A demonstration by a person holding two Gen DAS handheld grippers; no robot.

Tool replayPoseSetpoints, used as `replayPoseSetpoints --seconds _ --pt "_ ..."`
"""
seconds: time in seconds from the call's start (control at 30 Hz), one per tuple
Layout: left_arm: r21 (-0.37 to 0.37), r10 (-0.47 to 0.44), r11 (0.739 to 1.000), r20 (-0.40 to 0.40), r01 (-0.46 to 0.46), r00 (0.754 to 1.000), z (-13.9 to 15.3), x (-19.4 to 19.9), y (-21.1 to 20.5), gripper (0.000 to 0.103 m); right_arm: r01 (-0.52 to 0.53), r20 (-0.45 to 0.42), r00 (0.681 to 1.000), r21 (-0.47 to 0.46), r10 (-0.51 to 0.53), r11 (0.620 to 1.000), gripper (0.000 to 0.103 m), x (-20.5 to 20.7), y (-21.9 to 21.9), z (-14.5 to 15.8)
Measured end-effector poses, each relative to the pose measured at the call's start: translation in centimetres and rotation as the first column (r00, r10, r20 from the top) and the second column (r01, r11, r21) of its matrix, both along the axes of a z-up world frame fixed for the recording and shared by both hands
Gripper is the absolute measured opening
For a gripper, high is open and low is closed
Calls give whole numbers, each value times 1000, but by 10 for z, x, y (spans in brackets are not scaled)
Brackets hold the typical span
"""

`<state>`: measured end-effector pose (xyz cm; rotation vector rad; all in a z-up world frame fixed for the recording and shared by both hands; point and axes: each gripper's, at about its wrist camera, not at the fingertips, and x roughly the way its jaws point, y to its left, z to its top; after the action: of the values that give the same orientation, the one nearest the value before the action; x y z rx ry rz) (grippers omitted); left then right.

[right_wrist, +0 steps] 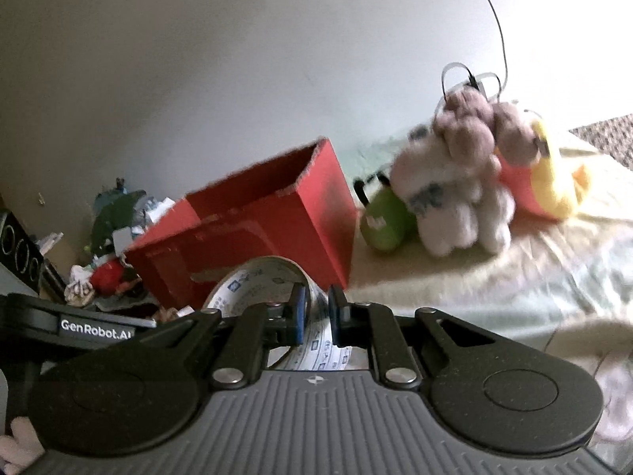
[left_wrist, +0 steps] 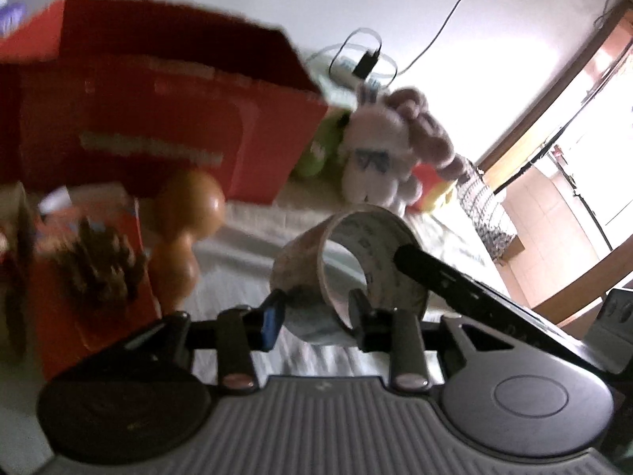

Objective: Organize objects
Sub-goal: 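Close the right gripper on the tape roll rim and lift it, then carry the tape roll with the right gripper down into the red box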

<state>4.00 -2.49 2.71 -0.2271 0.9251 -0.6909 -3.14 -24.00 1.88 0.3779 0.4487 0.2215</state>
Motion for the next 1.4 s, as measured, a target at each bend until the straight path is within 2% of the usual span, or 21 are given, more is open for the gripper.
replayPoseSetpoints --seconds 0.2,0.33,0.43,0.57,0.67,0.73,0.87,1.03,1.2,1.3,1.4 --pt "22 -14 1000 144 11 990 59 9 6 29 -38 93 995 -46 42 998 13 20 6 48" --pt "67 -10 998 255 -7 967 101 28 7 29 -68 132 988 -75 78 995 12 56 13 81" --pt "104 -8 994 305 -25 952 122 49 7 29 -87 124 987 -87 98 992 11 89 20 100" --pt "175 -15 983 348 -49 937 132 82 6 29 -97 73 992 -114 105 989 10 134 34 110" --pt "243 -29 968 357 -63 934 121 113 1 28 -102 10 994 -139 104 985 10 169 50 101" --pt "281 -35 957 340 -66 940 110 138 0 28 -113 -54 993 -156 106 981 10 195 60 87" --pt "345 -22 936 254 -69 967 77 187 -2 27 -128 -181 979 -196 93 972 11 241 71 56" --pt "401 8 914 148 -67 989 43 240 -3 27 -154 -257 963 -300 76 941 11 273 88 38" --pt "437 27 897 94 -65 995 22 260 -4 46 -185 -301 951 -387 66 903 10 286 98 31" --pt "443 27 895 78 -59 997 19 263 -5 48 -189 -301 952 -444 52 876 10 290 104 26" --pt "477 26 875 126 -84 992 17 256 -8 51 -187 -309 950 -464 40 866 12 293 106 26"
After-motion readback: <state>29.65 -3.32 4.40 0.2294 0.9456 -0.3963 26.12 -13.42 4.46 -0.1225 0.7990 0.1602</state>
